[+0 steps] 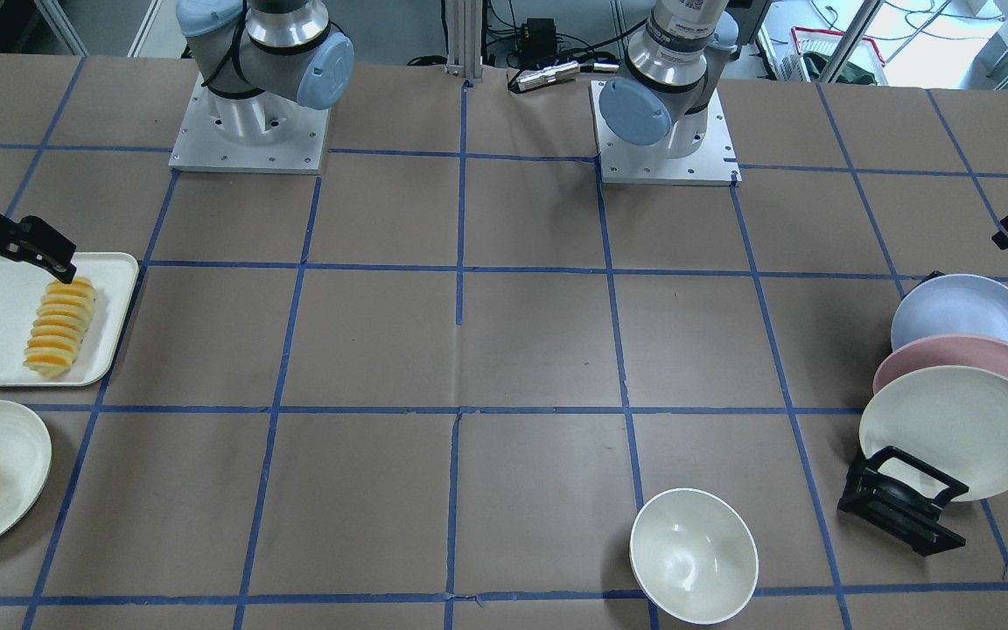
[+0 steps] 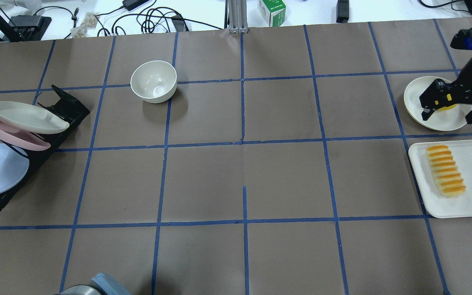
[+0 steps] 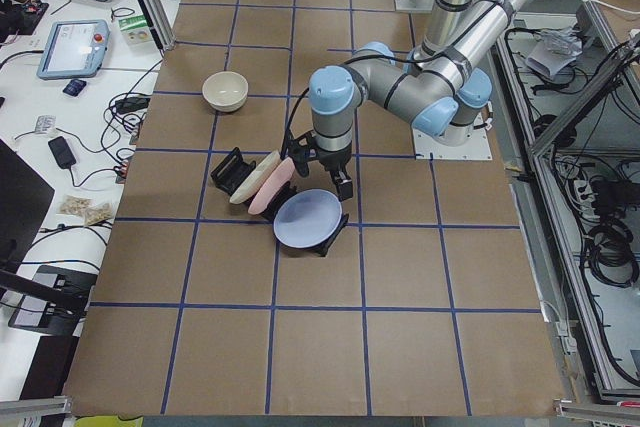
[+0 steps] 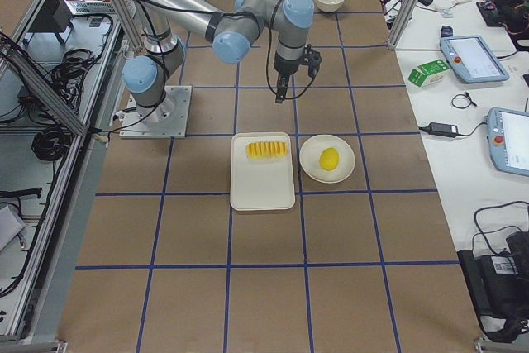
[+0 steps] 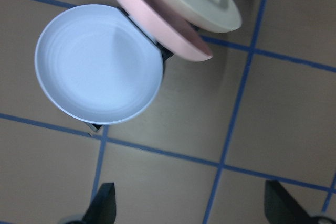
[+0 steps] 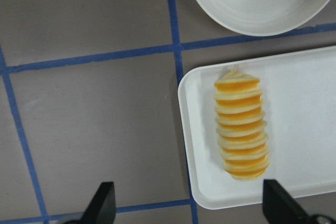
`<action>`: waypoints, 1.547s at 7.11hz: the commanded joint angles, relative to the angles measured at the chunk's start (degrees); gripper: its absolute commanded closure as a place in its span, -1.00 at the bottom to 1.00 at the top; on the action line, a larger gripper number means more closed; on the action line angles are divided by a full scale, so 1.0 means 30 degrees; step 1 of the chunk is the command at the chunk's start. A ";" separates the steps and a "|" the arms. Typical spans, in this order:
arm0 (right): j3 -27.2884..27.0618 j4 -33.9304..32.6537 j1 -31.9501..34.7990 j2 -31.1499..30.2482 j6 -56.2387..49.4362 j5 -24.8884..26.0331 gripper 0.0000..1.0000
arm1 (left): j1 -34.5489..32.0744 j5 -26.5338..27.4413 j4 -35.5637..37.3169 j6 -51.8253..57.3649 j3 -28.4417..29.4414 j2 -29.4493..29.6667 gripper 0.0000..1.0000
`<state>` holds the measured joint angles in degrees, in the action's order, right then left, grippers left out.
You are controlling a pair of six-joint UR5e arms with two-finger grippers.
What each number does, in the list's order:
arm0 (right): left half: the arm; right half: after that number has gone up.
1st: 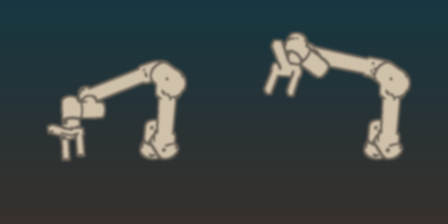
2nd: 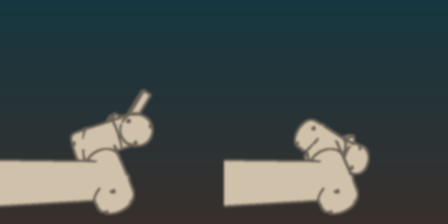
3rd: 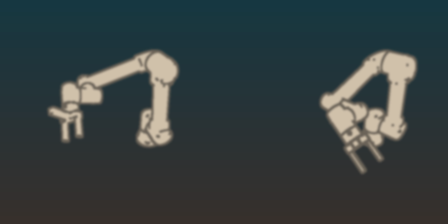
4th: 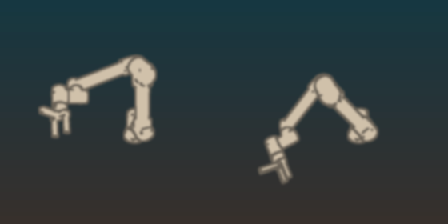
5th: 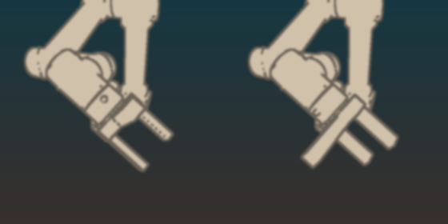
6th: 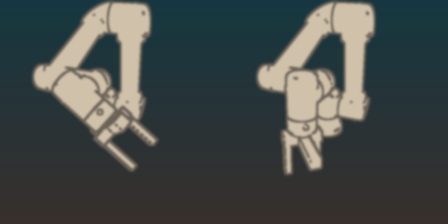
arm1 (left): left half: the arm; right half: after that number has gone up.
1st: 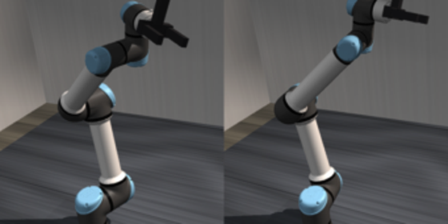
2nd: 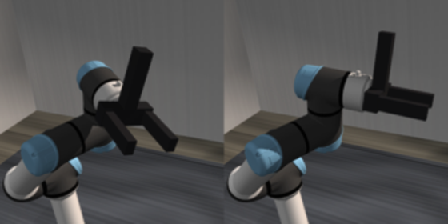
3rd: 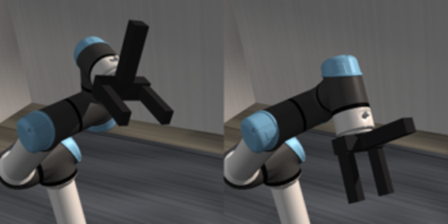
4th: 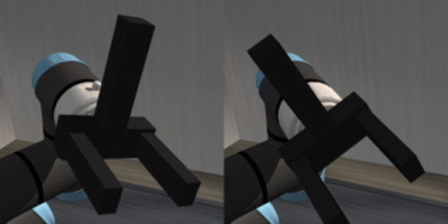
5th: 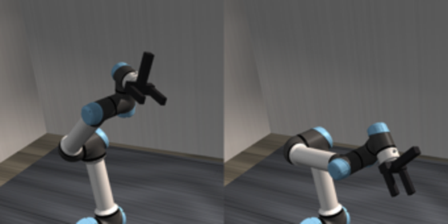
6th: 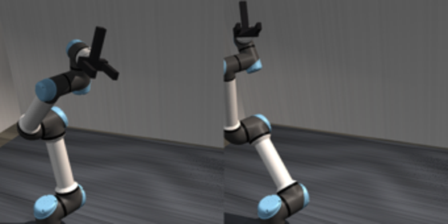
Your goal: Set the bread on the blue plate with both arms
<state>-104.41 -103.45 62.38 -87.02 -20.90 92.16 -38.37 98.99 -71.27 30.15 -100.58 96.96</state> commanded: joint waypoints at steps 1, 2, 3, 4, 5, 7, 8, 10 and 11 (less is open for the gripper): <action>-0.1898 -0.3470 -0.1511 0.1137 -0.1496 0.0012 -1.00 | 0.0103 0.0607 0.2389 -0.0851 -0.0254 0.2153 -1.00; -0.2572 -0.4442 -0.2068 0.1608 -0.1907 -0.0017 -1.00 | 0.0103 0.0782 0.4227 -0.0939 -0.0021 0.3324 -1.00; -0.2985 -0.5380 -0.2161 0.2135 -0.2173 -0.0017 -1.00 | 0.0103 0.0755 0.4536 -0.1114 0.0416 0.4118 -1.00; -0.3134 -0.6231 -0.2191 0.2546 -0.3509 0.0041 -1.00 | 0.0103 0.0754 0.4336 -0.1087 0.0536 0.4387 -1.00; -0.3165 -0.6326 -0.2220 0.3217 -0.3581 0.0042 -1.00 | 0.0103 0.0754 0.4363 -0.1753 0.0654 0.4419 -1.00; -0.3136 -0.7609 -0.2482 0.4419 -0.3728 0.0684 -1.00 | 0.0133 0.1858 0.4334 -0.2199 0.0567 0.4507 -0.31; -0.3136 -0.7645 -0.2629 0.4802 -0.3728 0.0657 -1.00 | 0.0133 0.1723 0.4305 -0.2287 0.0596 0.4565 -0.30; -0.3252 -0.7616 -0.2631 0.5098 -0.3698 0.0599 -1.00 | 0.0133 0.1633 0.4334 -0.2346 0.0654 0.5090 -0.33; -0.3282 -0.7529 -0.2631 0.5157 -0.3728 0.0627 -1.00 | 0.0162 0.1691 0.4334 -0.2230 0.0684 0.5209 -0.33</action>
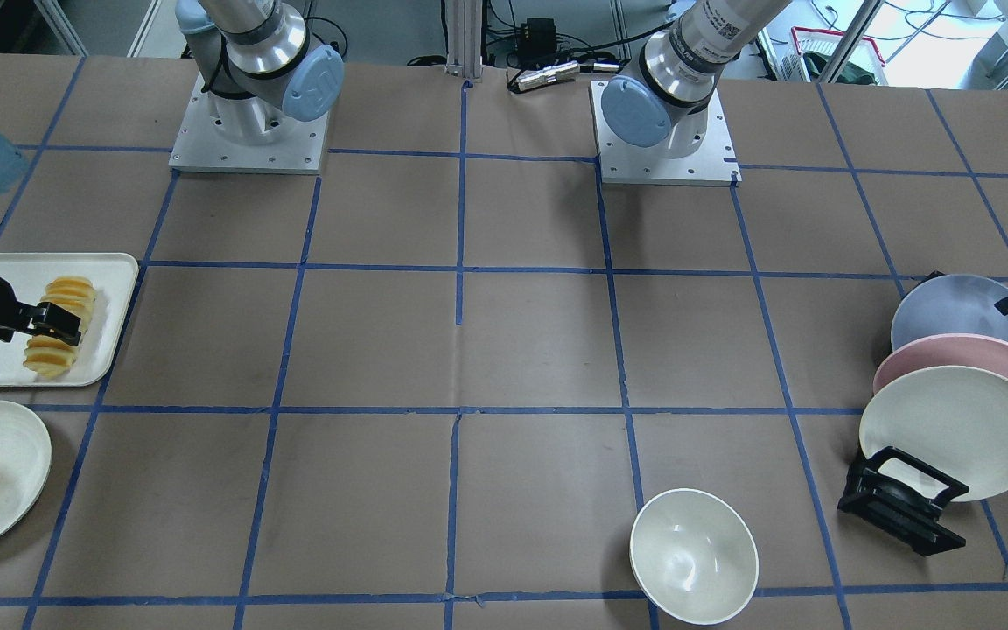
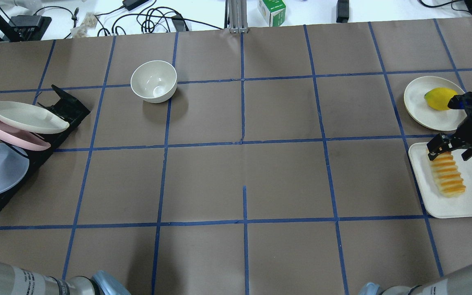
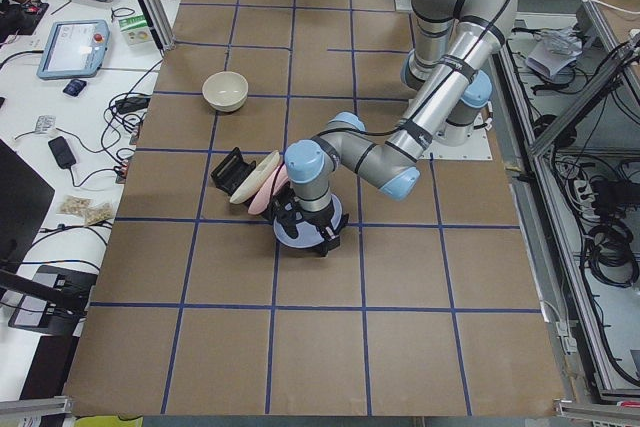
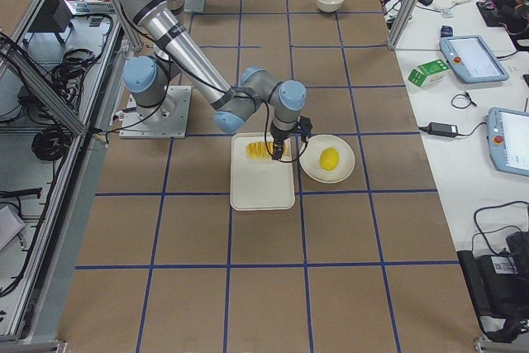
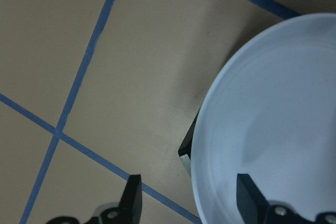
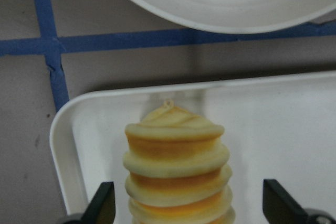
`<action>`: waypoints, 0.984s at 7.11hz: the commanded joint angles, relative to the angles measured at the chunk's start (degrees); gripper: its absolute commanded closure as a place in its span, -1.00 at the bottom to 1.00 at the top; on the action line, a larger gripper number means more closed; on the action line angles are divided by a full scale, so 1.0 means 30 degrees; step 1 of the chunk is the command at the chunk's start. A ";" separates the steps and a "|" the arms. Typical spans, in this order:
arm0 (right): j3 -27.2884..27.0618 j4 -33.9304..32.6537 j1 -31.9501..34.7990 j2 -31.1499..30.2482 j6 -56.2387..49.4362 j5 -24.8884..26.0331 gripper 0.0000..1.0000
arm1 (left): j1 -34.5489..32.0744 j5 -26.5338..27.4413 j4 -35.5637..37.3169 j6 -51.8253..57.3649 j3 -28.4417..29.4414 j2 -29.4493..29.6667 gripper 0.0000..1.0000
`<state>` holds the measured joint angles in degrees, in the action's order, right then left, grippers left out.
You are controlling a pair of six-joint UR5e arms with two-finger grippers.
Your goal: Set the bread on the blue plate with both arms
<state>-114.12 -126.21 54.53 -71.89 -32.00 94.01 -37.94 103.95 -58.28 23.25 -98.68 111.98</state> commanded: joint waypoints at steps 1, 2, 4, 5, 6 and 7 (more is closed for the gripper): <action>-0.0046 0.0173 -0.0012 0.0173 -0.0025 -0.0017 -1.00 | 0.0019 -0.0049 0.0031 0.0103 0.0050 0.0203 -0.22; -0.0046 0.0232 -0.0012 0.0522 -0.0025 -0.0017 -1.00 | 0.0019 -0.0079 0.0031 0.0045 0.0050 0.0116 0.67; -0.0016 0.0378 -0.0012 0.0409 0.0120 0.0012 -0.27 | 0.0019 -0.0166 0.0031 0.0073 0.0079 0.0205 1.00; -0.0016 0.0466 -0.0012 0.0379 0.0150 -0.0017 0.54 | 0.0019 -0.0167 0.0031 0.0016 0.0051 0.0233 1.00; 0.0042 0.0902 -0.0012 0.0263 0.0179 0.0012 1.00 | -0.0010 -0.0167 0.0089 0.0015 0.0079 0.0030 1.00; 0.0187 0.1574 0.0017 -0.0057 0.0267 0.0041 1.00 | -0.0010 -0.0167 0.0264 0.0102 0.0109 -0.0001 1.00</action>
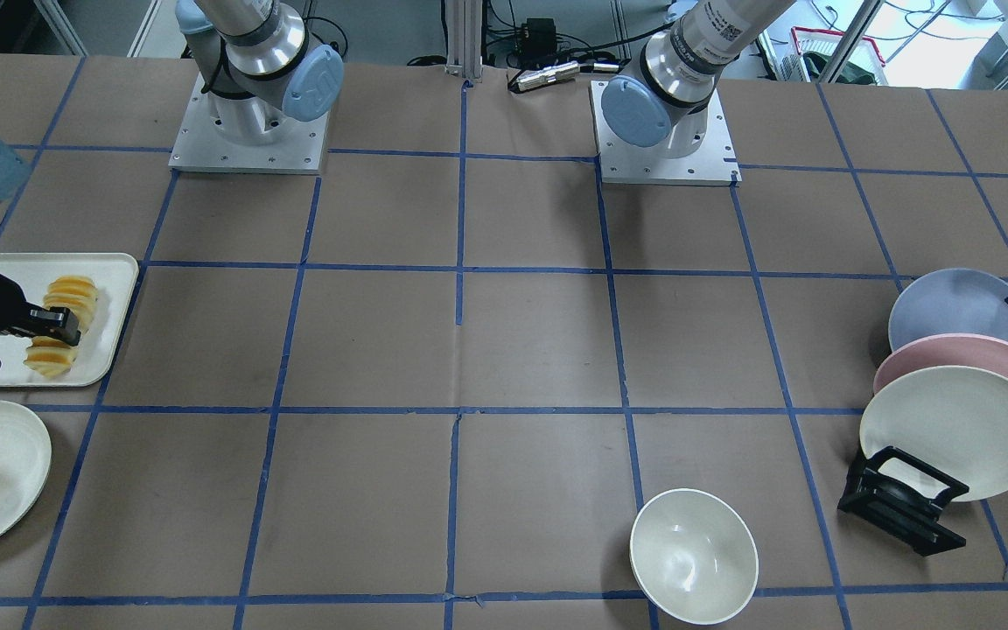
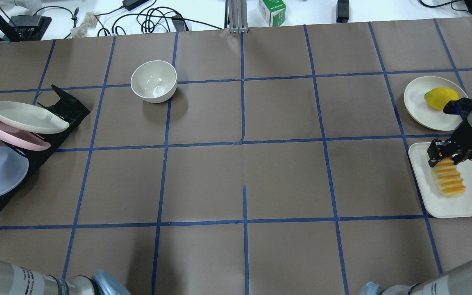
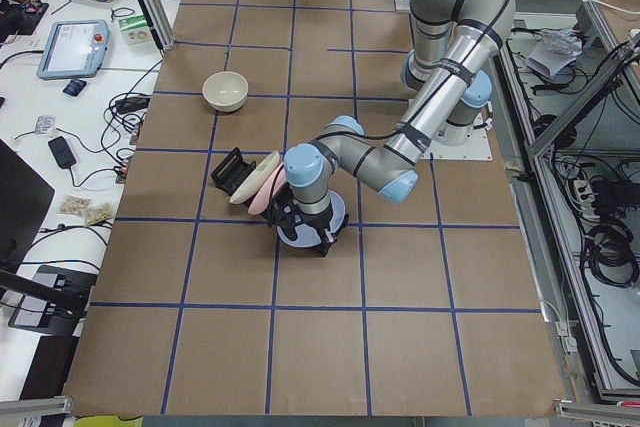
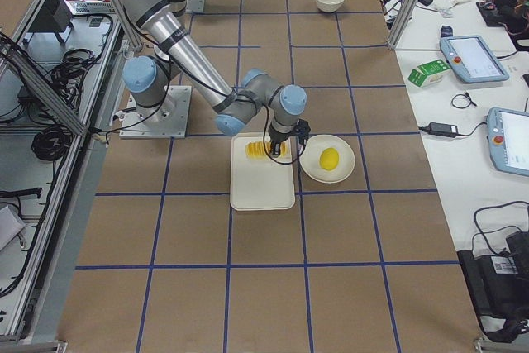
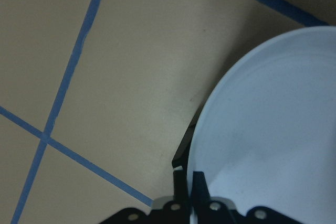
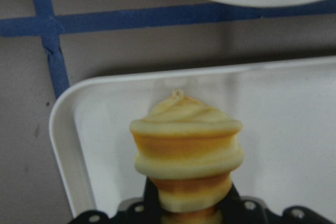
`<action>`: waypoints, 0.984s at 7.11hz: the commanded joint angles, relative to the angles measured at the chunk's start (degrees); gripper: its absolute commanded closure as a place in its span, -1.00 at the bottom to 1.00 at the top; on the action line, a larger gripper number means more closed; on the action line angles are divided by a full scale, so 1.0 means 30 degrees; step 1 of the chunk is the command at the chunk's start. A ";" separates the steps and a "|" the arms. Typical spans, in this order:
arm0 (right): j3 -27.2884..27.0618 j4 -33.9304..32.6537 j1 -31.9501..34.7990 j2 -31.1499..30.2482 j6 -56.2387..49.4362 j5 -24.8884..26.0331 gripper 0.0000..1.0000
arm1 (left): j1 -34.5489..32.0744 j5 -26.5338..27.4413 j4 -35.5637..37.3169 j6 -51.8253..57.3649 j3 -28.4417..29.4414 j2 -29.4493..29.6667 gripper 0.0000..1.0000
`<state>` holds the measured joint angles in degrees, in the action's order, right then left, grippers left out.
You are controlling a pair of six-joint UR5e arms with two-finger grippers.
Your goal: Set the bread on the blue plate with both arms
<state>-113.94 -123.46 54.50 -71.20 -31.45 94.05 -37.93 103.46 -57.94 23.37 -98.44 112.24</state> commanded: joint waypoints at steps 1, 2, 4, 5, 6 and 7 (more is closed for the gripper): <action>0.0506 0.1361 0.0113 -0.1246 0.0171 0.0029 1.00 | -0.0014 0.0053 0.0123 0.0237 0.0552 -0.0148 1.00; 0.1380 0.2963 0.0201 -0.2039 0.0578 -0.0029 1.00 | -0.0014 0.0053 -0.0196 0.0528 0.1050 -0.0264 1.00; 0.3983 0.5924 0.0696 -0.2164 0.1284 -0.0235 1.00 | 0.0015 0.0316 -0.0753 0.1115 0.1201 -0.1051 1.00; 0.5098 0.7505 0.1454 -0.2164 0.2243 -0.0177 1.00 | 0.0015 0.0404 -0.1742 0.1117 0.1289 -0.1607 1.00; 0.6009 0.8855 0.2216 -0.2251 0.3470 -0.0176 1.00 | -0.0014 0.0695 -0.2593 0.1146 0.1522 -0.2164 1.00; 0.6656 0.9883 0.2862 -0.2252 0.4208 -0.0205 1.00 | -0.0159 0.1075 -0.3820 0.1176 0.1872 -0.3011 1.00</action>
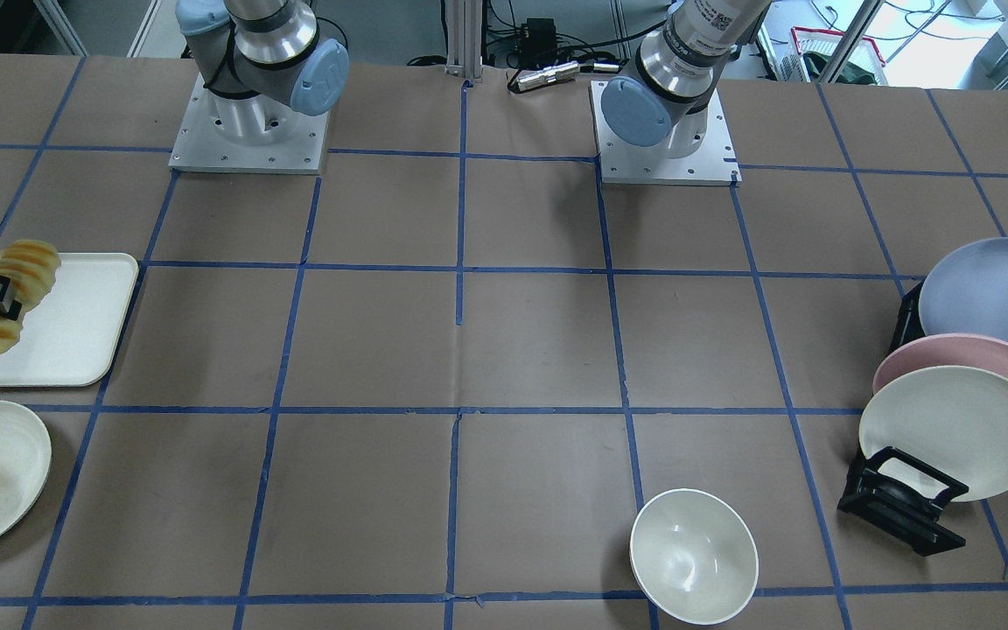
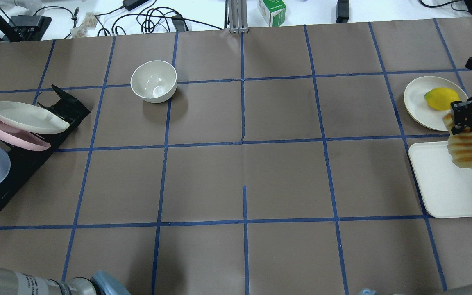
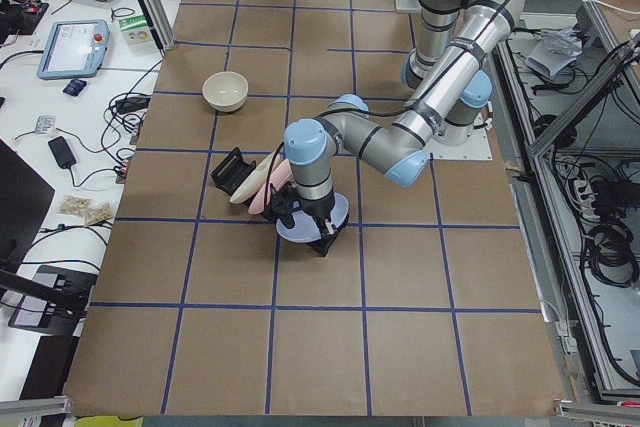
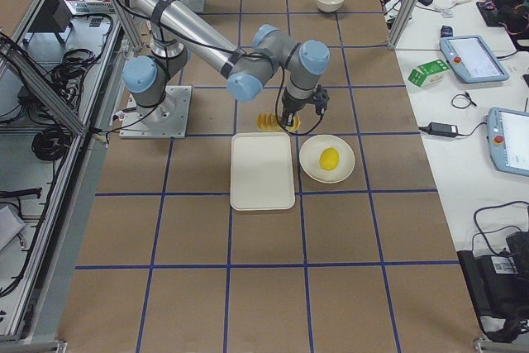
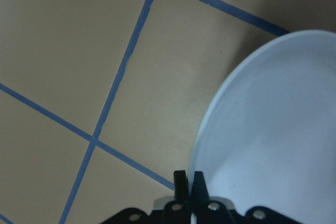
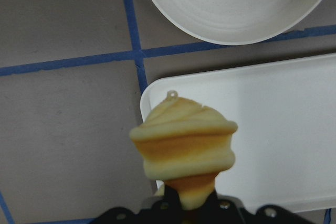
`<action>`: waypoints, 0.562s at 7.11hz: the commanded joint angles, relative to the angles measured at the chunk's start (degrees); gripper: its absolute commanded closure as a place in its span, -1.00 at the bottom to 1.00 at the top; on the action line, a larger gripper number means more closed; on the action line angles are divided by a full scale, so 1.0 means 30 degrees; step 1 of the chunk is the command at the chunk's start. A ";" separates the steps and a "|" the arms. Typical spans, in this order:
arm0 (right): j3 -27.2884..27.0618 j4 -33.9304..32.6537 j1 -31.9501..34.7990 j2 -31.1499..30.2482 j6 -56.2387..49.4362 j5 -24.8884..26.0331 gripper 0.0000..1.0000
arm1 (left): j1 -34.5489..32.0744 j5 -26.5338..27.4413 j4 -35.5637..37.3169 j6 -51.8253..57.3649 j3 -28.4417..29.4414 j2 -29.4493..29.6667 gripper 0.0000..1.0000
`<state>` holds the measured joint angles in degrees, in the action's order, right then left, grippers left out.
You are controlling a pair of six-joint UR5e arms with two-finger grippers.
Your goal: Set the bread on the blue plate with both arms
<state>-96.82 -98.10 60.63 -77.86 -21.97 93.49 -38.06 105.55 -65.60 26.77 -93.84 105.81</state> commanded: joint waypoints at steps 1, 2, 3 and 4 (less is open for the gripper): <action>0.1333 0.2166 0.1406 -0.0090 0.2127 -0.0020 1.00 | -0.0115 0.0353 -0.3829 0.0130 0.0749 -0.1861 1.00; 0.1482 0.2551 0.1847 -0.0409 0.2776 -0.0049 1.00 | -0.0231 0.0092 -0.6436 -0.0014 0.0782 -0.2828 1.00; 0.1513 0.2583 0.2373 -0.0500 0.3449 -0.0049 1.00 | -0.0812 -0.0723 -0.8144 0.0159 0.0493 -0.3563 1.00; 0.1542 0.2642 0.2756 -0.0617 0.4036 -0.0078 1.00 | -0.1485 -0.1195 -1.0946 0.0305 0.0461 -0.3947 1.00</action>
<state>-92.41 -90.61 67.30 -79.26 -12.19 93.33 -40.42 103.87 -89.36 27.23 -92.19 96.00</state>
